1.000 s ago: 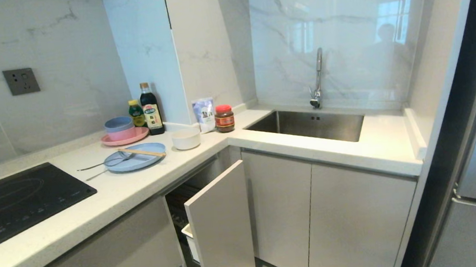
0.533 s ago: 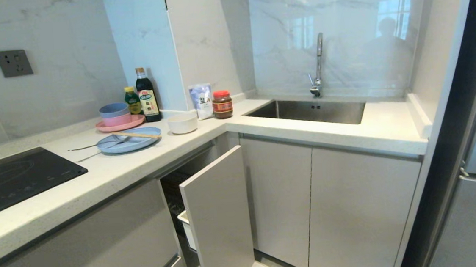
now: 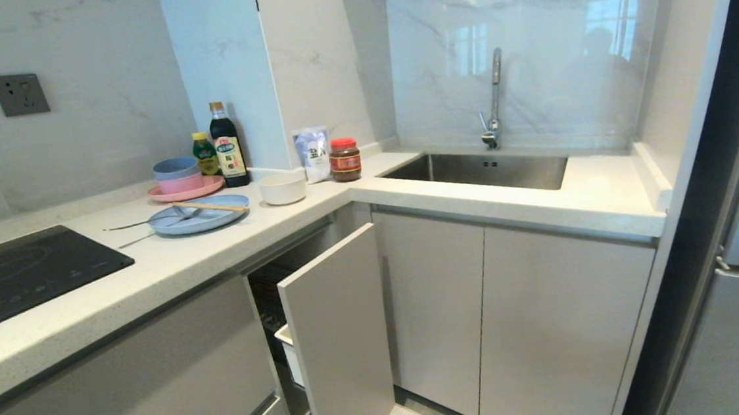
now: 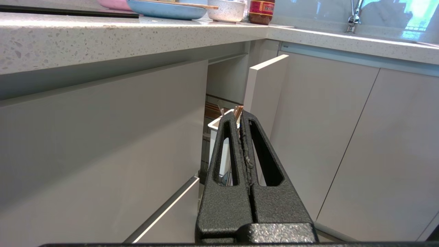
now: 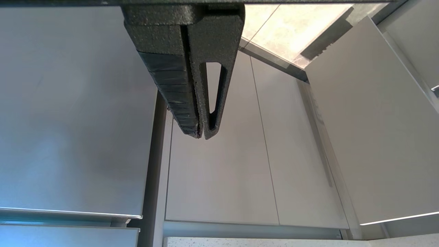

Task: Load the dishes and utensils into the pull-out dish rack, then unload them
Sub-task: Open the cupboard

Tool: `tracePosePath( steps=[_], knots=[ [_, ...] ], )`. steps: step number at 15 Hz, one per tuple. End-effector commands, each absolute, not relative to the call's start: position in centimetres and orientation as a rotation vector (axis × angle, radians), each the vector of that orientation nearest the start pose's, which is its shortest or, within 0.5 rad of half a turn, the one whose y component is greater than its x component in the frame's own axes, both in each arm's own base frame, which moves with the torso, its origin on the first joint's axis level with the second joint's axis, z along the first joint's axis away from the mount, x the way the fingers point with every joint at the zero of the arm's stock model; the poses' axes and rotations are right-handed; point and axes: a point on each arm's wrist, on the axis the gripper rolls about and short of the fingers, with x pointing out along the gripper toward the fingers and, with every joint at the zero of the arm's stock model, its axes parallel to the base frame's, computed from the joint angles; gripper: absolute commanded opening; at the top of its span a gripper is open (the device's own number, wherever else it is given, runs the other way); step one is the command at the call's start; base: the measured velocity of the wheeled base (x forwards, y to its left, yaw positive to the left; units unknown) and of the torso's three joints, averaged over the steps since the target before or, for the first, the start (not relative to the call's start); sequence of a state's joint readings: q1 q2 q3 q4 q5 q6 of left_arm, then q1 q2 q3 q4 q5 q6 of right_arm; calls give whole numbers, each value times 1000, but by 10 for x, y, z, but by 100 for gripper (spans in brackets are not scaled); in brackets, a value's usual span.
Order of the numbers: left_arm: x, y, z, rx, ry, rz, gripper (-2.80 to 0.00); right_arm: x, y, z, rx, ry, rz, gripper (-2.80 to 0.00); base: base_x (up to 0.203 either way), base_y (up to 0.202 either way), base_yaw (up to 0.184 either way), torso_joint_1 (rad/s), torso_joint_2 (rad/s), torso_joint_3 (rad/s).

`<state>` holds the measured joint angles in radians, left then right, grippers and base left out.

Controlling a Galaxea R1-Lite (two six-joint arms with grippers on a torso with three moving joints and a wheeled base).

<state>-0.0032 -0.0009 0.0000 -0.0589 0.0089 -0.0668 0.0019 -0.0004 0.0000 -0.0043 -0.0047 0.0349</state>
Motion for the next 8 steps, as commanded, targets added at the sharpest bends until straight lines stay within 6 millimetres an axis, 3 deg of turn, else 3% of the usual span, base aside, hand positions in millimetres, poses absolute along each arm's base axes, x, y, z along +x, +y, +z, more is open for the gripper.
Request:
tracePosePath(
  steps=[1, 8],
  knots=[
    [-21, 0, 74, -68, -34, 5, -280, -23, 0, 75, 35, -8, -3, -280, 0, 0, 0, 0, 0, 0],
    [-21, 0, 75, -68, -35, 5, -280, -23, 0, 75, 35, -8, -3, -280, 0, 0, 0, 0, 0, 0]
  ],
)
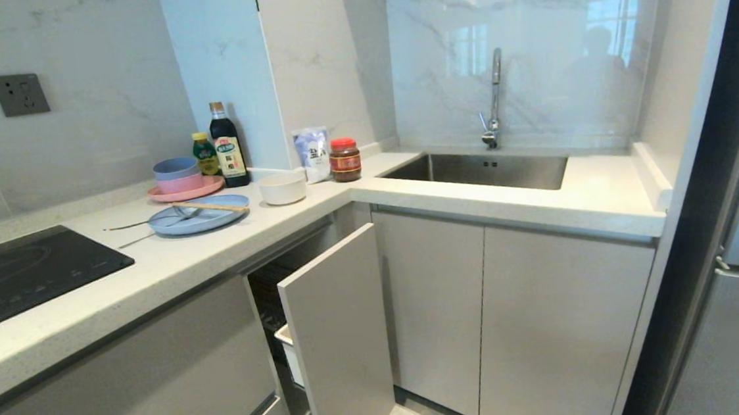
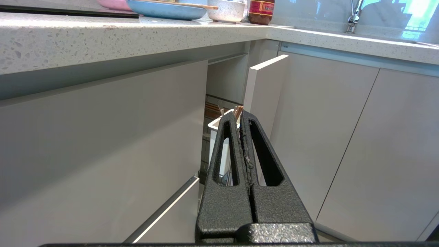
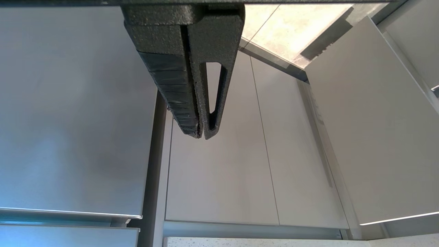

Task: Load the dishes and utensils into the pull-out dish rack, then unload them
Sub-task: Open the cupboard

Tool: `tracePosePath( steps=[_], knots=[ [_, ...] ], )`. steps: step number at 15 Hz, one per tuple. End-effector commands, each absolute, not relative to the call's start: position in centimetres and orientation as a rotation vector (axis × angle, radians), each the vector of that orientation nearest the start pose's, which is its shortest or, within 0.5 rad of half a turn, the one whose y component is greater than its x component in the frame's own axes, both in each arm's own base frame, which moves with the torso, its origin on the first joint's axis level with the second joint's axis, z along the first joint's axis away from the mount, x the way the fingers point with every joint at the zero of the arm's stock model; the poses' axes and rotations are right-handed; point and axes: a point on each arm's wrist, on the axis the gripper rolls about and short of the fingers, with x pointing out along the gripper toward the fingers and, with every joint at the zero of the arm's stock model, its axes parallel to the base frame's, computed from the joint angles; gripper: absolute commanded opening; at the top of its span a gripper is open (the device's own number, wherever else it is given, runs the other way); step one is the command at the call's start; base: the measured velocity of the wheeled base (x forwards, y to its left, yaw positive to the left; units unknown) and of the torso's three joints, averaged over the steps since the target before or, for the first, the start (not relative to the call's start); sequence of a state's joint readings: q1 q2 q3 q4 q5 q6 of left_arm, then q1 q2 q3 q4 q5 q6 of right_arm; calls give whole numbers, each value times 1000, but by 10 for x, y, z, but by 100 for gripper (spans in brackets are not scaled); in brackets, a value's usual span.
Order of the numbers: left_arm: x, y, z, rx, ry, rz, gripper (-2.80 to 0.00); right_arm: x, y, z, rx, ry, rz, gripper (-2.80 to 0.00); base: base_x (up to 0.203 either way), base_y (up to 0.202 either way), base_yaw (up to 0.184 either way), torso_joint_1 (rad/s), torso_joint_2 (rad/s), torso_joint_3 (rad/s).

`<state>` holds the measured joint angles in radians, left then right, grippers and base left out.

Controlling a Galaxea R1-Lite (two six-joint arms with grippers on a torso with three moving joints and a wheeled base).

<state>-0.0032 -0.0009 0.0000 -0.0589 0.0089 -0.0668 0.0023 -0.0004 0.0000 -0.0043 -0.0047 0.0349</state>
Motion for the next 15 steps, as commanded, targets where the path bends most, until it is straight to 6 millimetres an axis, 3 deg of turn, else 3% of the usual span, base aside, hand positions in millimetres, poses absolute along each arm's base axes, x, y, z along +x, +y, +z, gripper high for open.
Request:
tracePosePath(
  steps=[1, 3, 5, 9, 11, 15],
  knots=[
    [-21, 0, 74, -68, -34, 5, -280, -23, 0, 75, 35, -8, -3, -280, 0, 0, 0, 0, 0, 0],
    [-22, 0, 79, -53, -49, 3, -280, -23, 0, 75, 35, -8, -2, -280, 0, 0, 0, 0, 0, 0],
    [-30, 0, 103, -50, -106, 0, -280, -23, 0, 75, 35, -8, -3, -280, 0, 0, 0, 0, 0, 0],
    [-52, 0, 202, -46, -209, -25, -280, -23, 0, 75, 35, -8, -1, -280, 0, 0, 0, 0, 0, 0],
    [-41, 0, 260, -46, -220, -18, -280, -23, 0, 75, 35, -8, -3, -280, 0, 0, 0, 0, 0, 0],
    [0, 0, 352, -46, -290, -13, -280, -23, 0, 75, 35, -8, -2, -280, 0, 0, 0, 0, 0, 0]
  ],
)
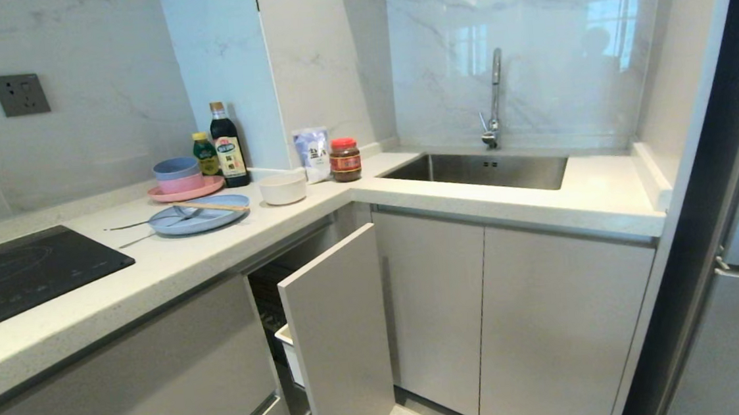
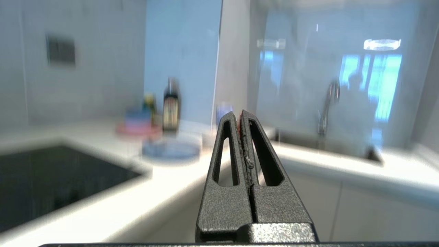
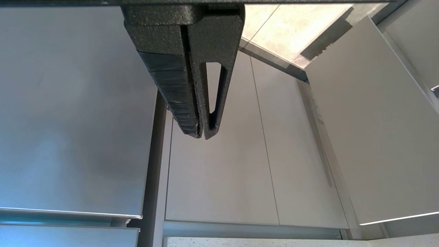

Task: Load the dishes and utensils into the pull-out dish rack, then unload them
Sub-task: Open the cupboard

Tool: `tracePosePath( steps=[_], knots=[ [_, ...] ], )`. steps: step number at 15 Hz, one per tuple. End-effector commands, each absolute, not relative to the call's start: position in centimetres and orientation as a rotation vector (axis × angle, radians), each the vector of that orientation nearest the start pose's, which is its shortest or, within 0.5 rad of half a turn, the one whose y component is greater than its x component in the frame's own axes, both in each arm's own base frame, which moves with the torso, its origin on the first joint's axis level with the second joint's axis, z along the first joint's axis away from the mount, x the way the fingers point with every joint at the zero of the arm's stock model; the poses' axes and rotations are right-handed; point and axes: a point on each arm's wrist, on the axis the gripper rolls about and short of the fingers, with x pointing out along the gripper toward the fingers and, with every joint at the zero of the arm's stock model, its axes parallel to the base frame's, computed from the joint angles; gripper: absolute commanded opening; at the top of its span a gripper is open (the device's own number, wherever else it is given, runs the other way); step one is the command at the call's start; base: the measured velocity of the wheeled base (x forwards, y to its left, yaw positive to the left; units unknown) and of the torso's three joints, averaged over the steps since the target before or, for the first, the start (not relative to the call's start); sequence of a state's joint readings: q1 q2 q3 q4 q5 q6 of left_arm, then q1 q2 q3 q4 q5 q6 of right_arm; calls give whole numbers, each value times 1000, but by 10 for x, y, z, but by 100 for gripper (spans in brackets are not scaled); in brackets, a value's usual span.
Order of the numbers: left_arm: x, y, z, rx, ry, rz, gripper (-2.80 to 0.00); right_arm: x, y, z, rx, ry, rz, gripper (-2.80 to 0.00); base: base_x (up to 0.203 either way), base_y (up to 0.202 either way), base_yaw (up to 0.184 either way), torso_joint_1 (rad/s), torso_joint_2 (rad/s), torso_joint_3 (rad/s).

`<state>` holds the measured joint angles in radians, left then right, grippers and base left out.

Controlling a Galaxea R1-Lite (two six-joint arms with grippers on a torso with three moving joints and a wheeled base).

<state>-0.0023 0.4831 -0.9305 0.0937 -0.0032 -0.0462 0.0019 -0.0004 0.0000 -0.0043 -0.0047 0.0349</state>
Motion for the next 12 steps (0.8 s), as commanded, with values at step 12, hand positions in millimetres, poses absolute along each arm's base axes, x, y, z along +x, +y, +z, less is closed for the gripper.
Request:
tracePosePath(
  steps=[12],
  knots=[
    [215, -10, 366, -84, 23, -50, -280, -23, 0, 75, 34, -8, -2, -280, 0, 0, 0, 0, 0, 0]
  ],
)
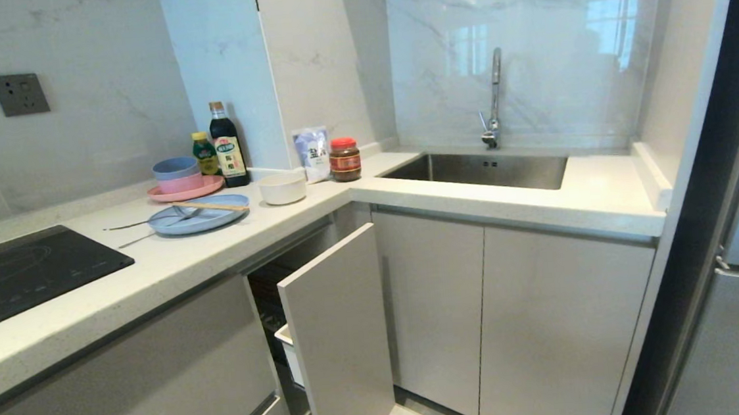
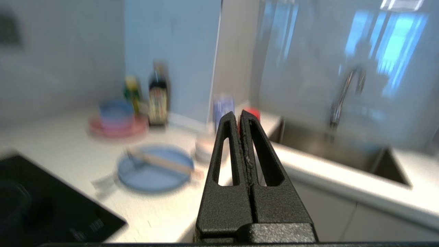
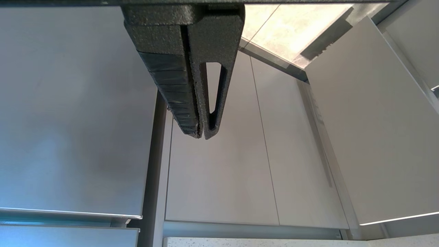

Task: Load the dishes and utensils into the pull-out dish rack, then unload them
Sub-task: Open the cupboard

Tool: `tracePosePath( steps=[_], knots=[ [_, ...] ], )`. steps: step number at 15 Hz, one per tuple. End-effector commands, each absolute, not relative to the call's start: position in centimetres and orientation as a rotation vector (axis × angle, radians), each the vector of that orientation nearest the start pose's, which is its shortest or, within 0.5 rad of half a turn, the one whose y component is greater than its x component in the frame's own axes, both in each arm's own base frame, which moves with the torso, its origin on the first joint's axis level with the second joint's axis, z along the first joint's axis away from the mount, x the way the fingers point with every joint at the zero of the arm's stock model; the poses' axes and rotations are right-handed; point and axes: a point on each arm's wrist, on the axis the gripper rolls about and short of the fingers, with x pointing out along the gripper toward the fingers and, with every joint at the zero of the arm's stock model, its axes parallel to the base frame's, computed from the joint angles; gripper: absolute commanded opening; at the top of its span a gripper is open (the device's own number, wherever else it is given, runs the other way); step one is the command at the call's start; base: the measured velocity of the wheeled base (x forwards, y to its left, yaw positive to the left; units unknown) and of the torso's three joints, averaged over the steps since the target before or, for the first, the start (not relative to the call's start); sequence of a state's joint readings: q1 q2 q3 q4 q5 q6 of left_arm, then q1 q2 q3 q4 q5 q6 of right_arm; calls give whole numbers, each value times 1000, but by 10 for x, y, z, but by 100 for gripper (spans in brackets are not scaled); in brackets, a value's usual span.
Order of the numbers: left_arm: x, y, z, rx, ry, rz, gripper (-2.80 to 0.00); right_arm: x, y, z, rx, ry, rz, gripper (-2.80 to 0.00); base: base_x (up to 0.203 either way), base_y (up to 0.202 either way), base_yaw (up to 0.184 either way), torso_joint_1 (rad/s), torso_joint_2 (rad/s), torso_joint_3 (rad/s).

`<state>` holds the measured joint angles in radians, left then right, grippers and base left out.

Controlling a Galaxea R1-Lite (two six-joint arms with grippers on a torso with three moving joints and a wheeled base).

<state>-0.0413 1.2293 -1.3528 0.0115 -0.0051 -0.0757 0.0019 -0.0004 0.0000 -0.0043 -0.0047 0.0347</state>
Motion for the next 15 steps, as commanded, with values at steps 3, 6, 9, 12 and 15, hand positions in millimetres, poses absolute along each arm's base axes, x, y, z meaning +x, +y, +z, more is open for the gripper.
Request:
tracePosePath(
  steps=[3, 6, 9, 12, 15],
  knots=[
    [261, -18, 344, -90, 171, -72, -280, -23, 0, 75, 35, -8, -1, -280, 0, 0, 0, 0, 0, 0],
    [293, -39, 330, -66, 366, -124, -280, -23, 0, 75, 34, -6, -2, -280, 0, 0, 0, 0, 0, 0],
    [331, -60, 302, -37, 569, -138, -280, -23, 0, 75, 34, -7, -2, -280, 0, 0, 0, 0, 0, 0],
    [365, -80, 265, -16, 683, -115, -280, -23, 0, 75, 35, -8, -1, -280, 0, 0, 0, 0, 0, 0],
    [393, -96, 230, 12, 767, -60, -280, -23, 0, 75, 35, -7, -2, -280, 0, 0, 0, 0, 0, 0]
  ],
)
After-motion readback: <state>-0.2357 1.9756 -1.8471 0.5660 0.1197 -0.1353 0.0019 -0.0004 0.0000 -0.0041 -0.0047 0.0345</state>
